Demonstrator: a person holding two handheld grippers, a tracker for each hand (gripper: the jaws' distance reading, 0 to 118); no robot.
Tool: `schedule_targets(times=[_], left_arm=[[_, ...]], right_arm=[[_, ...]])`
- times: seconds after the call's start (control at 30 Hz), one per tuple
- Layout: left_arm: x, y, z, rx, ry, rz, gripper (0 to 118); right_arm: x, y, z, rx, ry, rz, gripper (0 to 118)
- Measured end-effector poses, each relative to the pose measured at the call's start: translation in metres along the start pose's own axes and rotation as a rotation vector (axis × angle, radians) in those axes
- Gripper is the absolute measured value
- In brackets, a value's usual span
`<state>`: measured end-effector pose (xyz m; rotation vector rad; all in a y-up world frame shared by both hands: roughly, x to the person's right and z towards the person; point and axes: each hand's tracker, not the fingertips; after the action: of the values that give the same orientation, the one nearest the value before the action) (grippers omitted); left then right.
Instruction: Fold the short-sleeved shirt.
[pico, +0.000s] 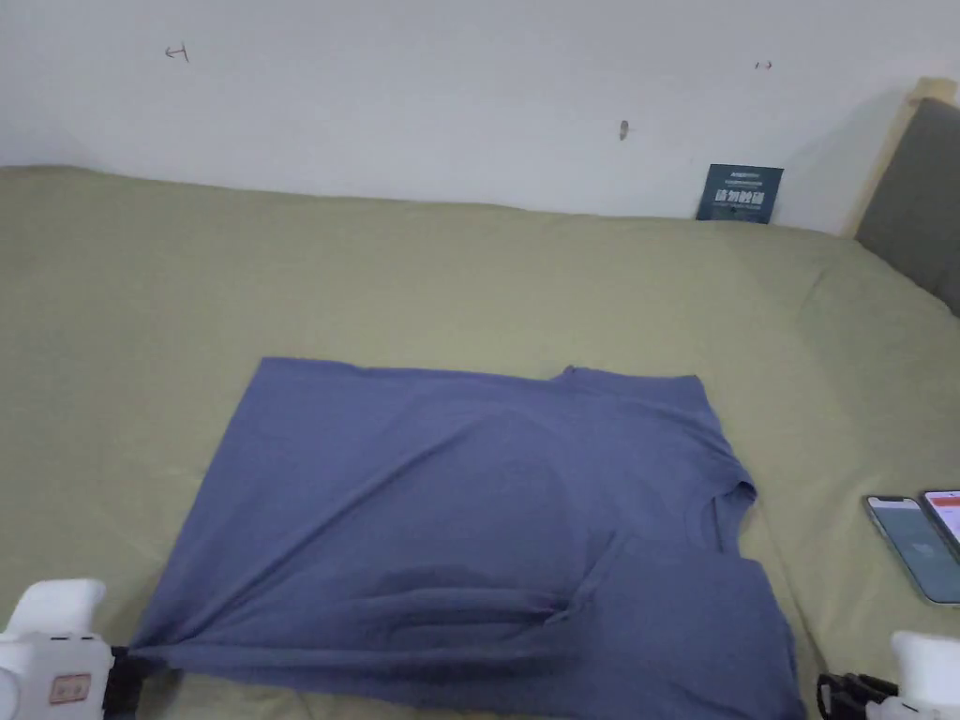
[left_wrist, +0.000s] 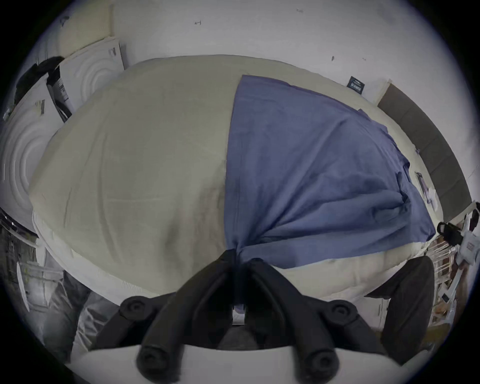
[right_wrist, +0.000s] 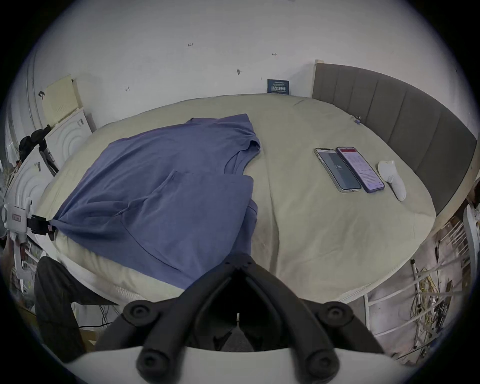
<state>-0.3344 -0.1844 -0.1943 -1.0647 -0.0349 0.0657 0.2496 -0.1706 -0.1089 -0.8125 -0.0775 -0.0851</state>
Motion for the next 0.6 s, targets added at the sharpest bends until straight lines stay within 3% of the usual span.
schedule_targets(times=[0.07,0.1,0.17,0.2,0.37,0.43,0.47,0.5,0.53,0.6], left_arm=[[0.004,0.0,0.004,0.002,0.001,-0.012,7],[0.005,0.0,0.006,0.005,-0.001,-0.014,7],[0.008,0.0,0.008,0.011,0.003,-0.022,7],[0.008,0.0,0.01,0.013,0.003,-0.021,7],[0.008,0.002,0.012,0.016,0.003,-0.011,7],[0.01,0.002,0.011,0.011,0.007,-0.015,7],[0.008,0.002,0.01,0.008,0.007,-0.015,7],[0.007,0.002,0.009,0.005,0.006,-0.014,7],[0.007,0.002,0.008,0.003,0.004,-0.012,7],[0.004,0.003,0.009,-0.005,-0.008,-0.01,7]], right_arm=[[0.002,0.0,-0.003,-0.005,0.009,-0.001,2],[0.002,0.0,-0.004,-0.006,0.007,-0.001,29],[0.002,0.0,-0.013,-0.064,0.01,0.005,105],[0.002,-0.001,-0.016,-0.07,0.015,0.009,117],[-0.003,-0.006,-0.029,-0.113,0.032,0.037,107],[-0.004,-0.007,-0.034,-0.149,0.049,0.058,76],[-0.004,-0.008,-0.036,-0.151,0.047,0.064,52],[-0.004,-0.01,-0.037,-0.146,0.038,0.065,17],[-0.003,-0.01,-0.039,-0.151,0.049,0.067,2],[-0.001,-0.008,-0.037,-0.141,0.053,0.027,2]])
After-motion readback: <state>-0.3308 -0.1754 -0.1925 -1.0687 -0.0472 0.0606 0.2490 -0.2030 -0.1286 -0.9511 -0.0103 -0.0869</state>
